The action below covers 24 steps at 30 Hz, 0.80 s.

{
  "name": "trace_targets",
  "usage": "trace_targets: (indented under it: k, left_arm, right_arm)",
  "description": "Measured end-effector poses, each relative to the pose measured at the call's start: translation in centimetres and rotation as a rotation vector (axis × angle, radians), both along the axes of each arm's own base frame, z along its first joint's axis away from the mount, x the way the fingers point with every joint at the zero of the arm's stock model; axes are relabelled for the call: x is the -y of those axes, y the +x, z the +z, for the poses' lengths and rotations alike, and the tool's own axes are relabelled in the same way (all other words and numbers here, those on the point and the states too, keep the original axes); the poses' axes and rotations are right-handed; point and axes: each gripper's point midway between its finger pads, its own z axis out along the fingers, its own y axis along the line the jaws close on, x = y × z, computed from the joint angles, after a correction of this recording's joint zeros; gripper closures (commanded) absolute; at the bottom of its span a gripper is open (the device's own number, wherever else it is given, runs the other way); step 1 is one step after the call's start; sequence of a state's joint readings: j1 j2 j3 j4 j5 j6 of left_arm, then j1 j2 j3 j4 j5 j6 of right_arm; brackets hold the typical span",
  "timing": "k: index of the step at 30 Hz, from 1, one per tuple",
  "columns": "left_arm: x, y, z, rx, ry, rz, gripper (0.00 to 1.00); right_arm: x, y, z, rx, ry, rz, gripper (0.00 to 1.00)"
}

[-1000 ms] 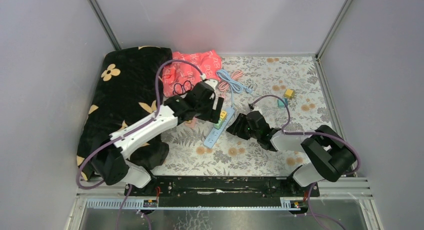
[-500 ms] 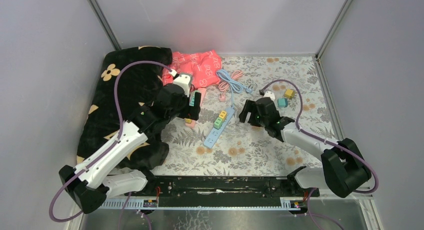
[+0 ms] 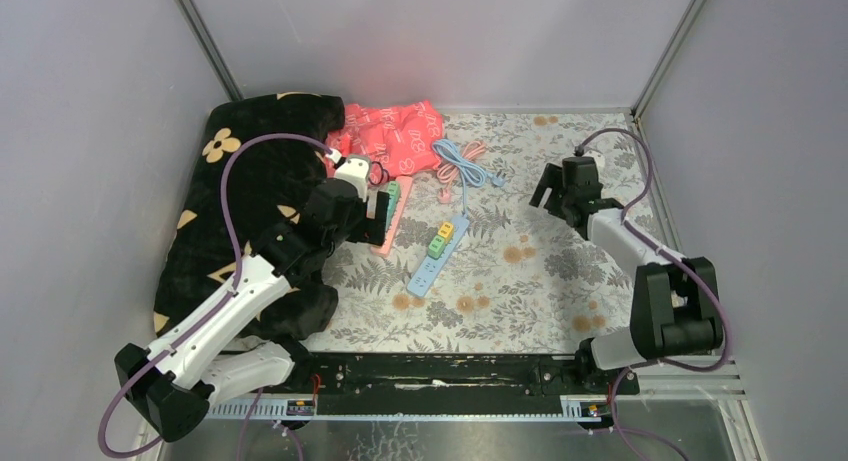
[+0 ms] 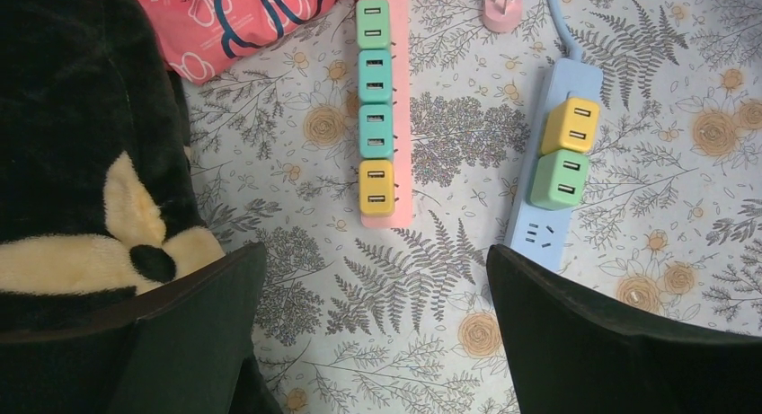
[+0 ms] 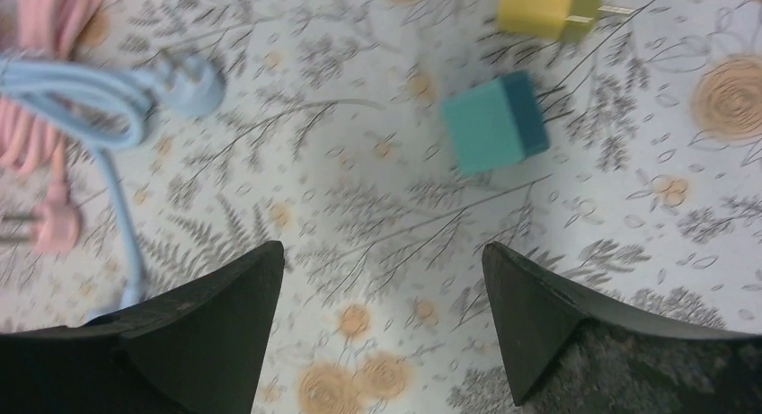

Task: Insert the plug
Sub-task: Pick up the plug from the center of the board.

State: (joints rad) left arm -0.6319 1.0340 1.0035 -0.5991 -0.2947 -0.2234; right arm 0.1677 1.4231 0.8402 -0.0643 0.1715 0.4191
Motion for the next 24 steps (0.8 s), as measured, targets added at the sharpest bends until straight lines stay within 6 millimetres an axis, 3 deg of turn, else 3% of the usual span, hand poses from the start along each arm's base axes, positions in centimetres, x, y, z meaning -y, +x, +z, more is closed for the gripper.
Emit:
trace_targets:
  k: [5,14,20,24]
  left_arm:
    - [-0.4,0.2,-0.2,-0.002,0.001,0.013,0.00]
    - [-1.1,0.5,-0.4,-0.003,0.003,0.037,0.00]
    - [-1.2,0.6,-0.5,-0.006,0.001,0.039,0.00]
    - [-1.1,0.5,-0.5,-0.011,-0.004,0.034,0.00]
  right_arm:
    - [3.0,2.4,-1.6,-0.054,-0.001,-0.070,0.13]
    - [5.6,5.0,-4.3,-0.120,0.006,-0.119,0.14]
    - [5.6,5.2,-5.5,-0.159,0.013,-0.102,0.18]
    - [4.3,4.9,-5.6,-0.174,0.064,-0.056,0.21]
